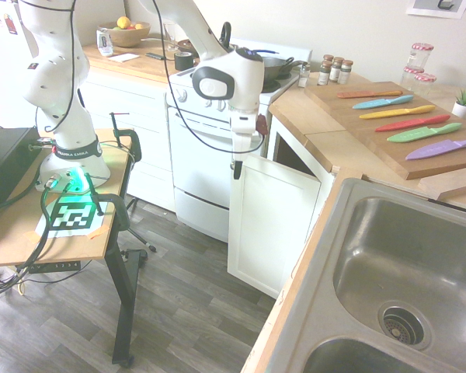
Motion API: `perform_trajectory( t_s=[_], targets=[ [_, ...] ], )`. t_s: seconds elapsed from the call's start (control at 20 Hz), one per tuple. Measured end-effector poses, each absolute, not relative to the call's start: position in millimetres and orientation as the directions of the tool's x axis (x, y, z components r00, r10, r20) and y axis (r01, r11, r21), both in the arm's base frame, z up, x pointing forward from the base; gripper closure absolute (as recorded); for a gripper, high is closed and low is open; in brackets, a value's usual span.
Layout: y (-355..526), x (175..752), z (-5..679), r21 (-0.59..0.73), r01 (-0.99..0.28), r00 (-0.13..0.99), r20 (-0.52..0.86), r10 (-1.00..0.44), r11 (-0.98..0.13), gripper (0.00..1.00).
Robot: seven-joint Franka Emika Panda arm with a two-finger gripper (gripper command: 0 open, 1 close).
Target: Close the cabinet
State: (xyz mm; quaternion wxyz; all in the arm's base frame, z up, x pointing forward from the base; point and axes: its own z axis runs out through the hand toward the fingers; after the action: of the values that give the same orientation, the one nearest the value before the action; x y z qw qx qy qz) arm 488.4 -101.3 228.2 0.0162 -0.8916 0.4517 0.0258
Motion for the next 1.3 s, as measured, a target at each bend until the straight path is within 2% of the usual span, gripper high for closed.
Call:
perform_trajectory(
  t_s=[0.35, 0.4, 1.3],
  targets=[
    [-92.0, 509.9, 194.8, 0.015, -0.798, 0.600, -0.084, -0.796, -0.603, 0.00],
    [-91.1, 510.8, 192.3, 0.017, -0.797, 0.601, -0.085, -0.795, -0.604, 1.00],
    [-83.0, 517.2, 192.7, 0.013, -0.778, 0.625, -0.079, -0.776, -0.628, 1.00]
  ],
)
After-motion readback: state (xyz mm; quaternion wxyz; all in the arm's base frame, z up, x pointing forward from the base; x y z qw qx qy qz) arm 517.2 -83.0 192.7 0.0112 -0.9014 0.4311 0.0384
